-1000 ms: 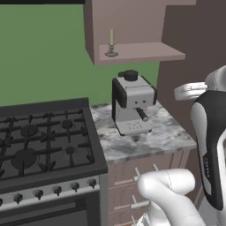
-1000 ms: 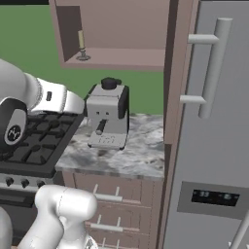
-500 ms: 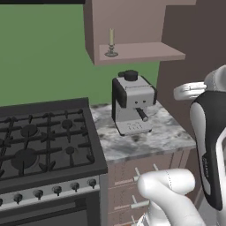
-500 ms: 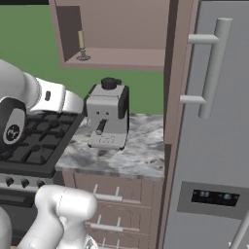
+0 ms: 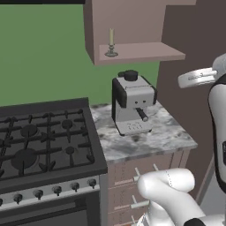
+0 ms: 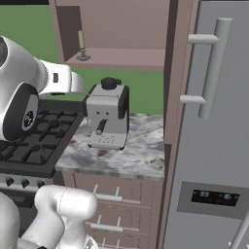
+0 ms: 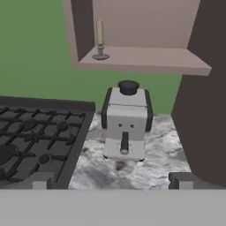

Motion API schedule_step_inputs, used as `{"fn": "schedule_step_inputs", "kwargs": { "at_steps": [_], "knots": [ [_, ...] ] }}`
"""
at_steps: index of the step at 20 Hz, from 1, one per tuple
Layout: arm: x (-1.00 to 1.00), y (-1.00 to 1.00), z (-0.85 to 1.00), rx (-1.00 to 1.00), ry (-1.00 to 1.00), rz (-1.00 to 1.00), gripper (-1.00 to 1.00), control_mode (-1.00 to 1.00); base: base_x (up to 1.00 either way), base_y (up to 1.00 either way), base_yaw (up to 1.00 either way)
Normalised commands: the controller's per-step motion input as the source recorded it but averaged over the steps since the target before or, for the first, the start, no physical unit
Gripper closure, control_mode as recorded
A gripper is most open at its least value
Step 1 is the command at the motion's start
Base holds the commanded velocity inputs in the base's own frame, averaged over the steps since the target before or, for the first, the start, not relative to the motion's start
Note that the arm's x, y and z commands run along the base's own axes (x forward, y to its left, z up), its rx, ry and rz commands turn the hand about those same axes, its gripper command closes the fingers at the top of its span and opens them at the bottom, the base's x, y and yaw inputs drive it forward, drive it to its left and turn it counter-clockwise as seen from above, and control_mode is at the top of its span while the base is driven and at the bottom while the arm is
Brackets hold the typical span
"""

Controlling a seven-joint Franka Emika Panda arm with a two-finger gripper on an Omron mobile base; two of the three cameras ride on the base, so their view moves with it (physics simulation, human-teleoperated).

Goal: Get the candle and the liquor from the cabinet and move them to the dining counter.

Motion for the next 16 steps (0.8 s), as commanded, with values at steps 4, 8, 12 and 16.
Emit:
{"fn": "schedule_step_inputs", "kwargs": {
  "at_steps": [4, 8, 12, 16],
  "knots": [
    [0.14, 0.36, 0.28, 0.00, 0.00, 0.14, -1.00, -1.00, 0.00, 0.00, 0.00],
    [0.23, 0.18, 0.19, 0.00, -0.04, 0.10, -1.00, -1.00, 0.00, 0.00, 0.00],
    [0.36, 0.08, 0.09, 0.00, -0.08, 0.09, -1.00, -1.00, 0.00, 0.00, 0.00],
    [0.44, 0.00, 0.05, 0.00, -0.08, 0.08, -1.00, -1.00, 0.00, 0.00, 0.00]
  ]
}}
